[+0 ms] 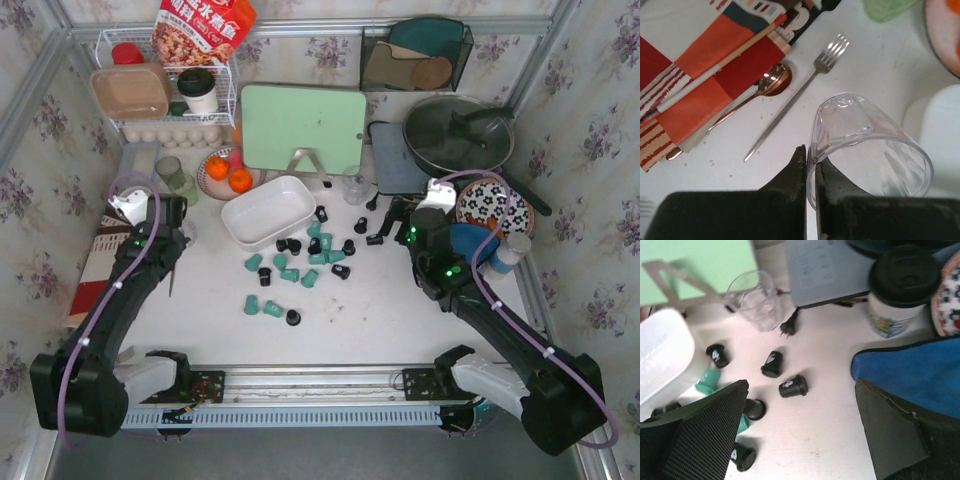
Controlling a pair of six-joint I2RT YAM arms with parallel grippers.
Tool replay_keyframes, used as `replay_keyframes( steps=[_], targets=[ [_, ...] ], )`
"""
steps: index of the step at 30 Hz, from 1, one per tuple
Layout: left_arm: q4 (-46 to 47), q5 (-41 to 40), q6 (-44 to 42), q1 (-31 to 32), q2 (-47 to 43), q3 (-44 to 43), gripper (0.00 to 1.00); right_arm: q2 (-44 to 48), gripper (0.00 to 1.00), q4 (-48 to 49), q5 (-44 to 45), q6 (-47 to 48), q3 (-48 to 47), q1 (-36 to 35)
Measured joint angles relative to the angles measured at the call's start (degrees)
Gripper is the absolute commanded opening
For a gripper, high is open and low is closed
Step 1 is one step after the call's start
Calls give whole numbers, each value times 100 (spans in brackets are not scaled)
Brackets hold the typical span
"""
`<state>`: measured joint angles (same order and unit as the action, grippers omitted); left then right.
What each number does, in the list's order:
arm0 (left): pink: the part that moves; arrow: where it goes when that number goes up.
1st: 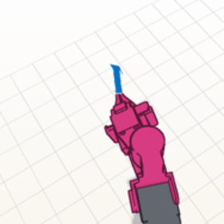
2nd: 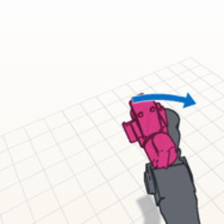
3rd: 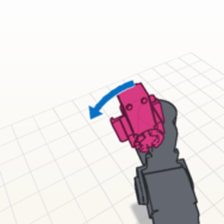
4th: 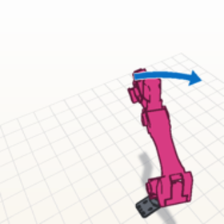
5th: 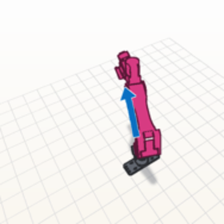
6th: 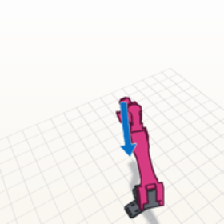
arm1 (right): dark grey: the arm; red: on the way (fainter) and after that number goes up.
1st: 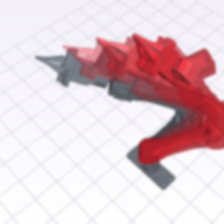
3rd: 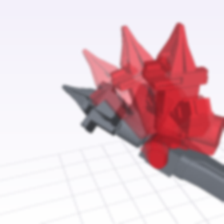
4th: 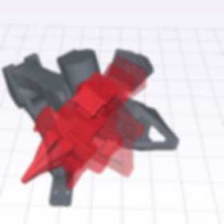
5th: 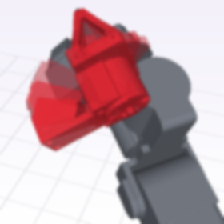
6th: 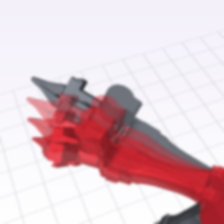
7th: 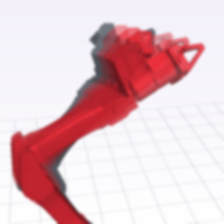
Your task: Mix the coffee capsules in the storage basket
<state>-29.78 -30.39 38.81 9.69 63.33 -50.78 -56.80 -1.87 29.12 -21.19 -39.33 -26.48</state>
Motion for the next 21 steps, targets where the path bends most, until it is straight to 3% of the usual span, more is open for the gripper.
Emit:
replay_keyframes(
  steps=[5, 10, 16, 21],
  targets=[
    [299, 413, 85, -496, 811, -61, 0, -393, 98, 651, -789, 385, 411, -46],
    [828, 708, 59, -791, 1502, -197, 0, -535, 99, 1003, -1034, 605, 605, -46],
    [1226, 1010, -39, -846, 2605, -911, 0, -501, 99, 1246, -1261, 647, 728, -46],
    [898, 1268, 74, -876, 3462, -1777, 0, -374, 100, 1281, -1346, 627, 730, -50]
  ],
)
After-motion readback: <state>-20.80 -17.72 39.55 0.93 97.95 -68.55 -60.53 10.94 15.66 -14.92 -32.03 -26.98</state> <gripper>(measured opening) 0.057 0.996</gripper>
